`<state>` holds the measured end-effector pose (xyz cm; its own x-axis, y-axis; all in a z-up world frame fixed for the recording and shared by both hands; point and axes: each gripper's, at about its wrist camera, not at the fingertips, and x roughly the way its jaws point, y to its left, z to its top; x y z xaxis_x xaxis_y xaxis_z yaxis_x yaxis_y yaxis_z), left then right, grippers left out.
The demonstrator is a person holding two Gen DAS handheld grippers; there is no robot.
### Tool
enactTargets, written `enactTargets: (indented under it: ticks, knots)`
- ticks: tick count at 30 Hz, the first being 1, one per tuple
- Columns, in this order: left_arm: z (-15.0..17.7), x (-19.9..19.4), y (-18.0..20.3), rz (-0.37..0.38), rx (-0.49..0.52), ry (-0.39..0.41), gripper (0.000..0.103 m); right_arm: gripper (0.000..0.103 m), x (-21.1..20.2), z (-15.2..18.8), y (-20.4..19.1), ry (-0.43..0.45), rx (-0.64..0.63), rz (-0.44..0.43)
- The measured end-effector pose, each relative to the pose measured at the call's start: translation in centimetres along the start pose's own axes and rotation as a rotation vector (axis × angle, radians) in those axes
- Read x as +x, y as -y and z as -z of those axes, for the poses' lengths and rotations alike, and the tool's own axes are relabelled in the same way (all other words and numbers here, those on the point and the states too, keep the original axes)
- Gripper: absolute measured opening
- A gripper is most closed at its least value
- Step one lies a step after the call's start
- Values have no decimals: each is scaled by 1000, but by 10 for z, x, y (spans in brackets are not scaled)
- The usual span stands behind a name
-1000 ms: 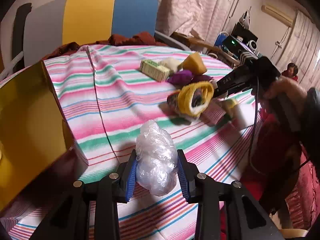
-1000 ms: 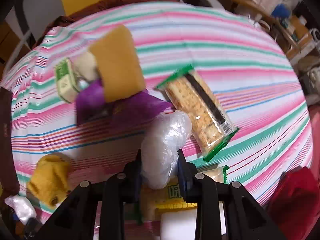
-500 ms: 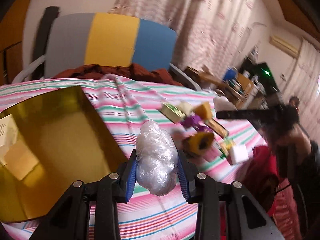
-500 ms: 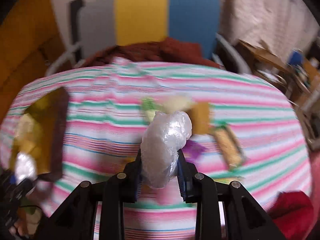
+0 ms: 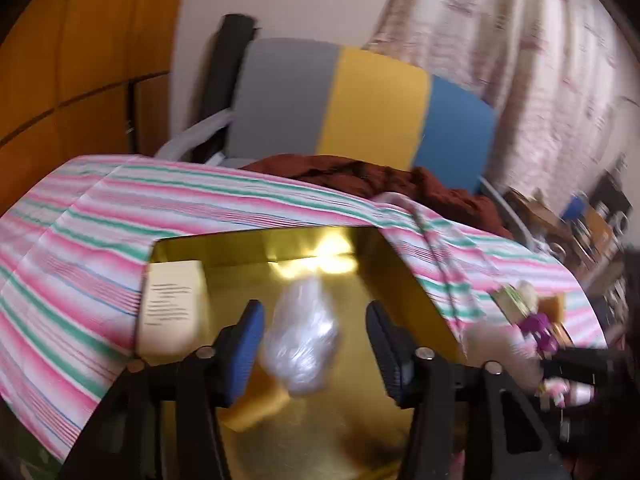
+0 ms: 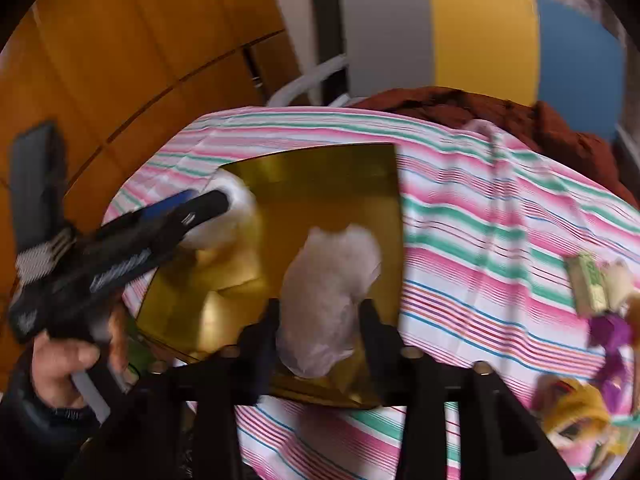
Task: Organize objects
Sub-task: 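Lower both wrapped bundles into the gold tray and open both tools, then move the left tool back to the pile and grasp the yellow sock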
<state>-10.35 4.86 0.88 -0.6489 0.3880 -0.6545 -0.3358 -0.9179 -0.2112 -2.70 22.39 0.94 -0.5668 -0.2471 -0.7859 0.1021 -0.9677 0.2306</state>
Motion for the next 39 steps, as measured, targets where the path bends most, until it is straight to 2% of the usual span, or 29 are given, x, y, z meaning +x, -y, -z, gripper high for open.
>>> enactTargets:
  ticks: [2,6,14,23,33,39]
  knots:
    - [-2,0,-12,-23,-29,4,65,57,7,0,-10,-12,-16,-9]
    - [6,-9,-22,-64,-56,12,65,58,11,7,-17,-25,-29,-15]
    - [39,-30,-15,-147,-57,11,65,67,17,27,-24,-22,-69,68]
    - [64,-38,4,-143,-28,-16,65,78,0,28,-32,66,-98,178]
    - [68,-44,23,-133,28,-16,65,82,-15,37,-12,104,-45,211]
    - [70,-44,39,-97,68,-19,65,88,-29,49,13,124,15,234]
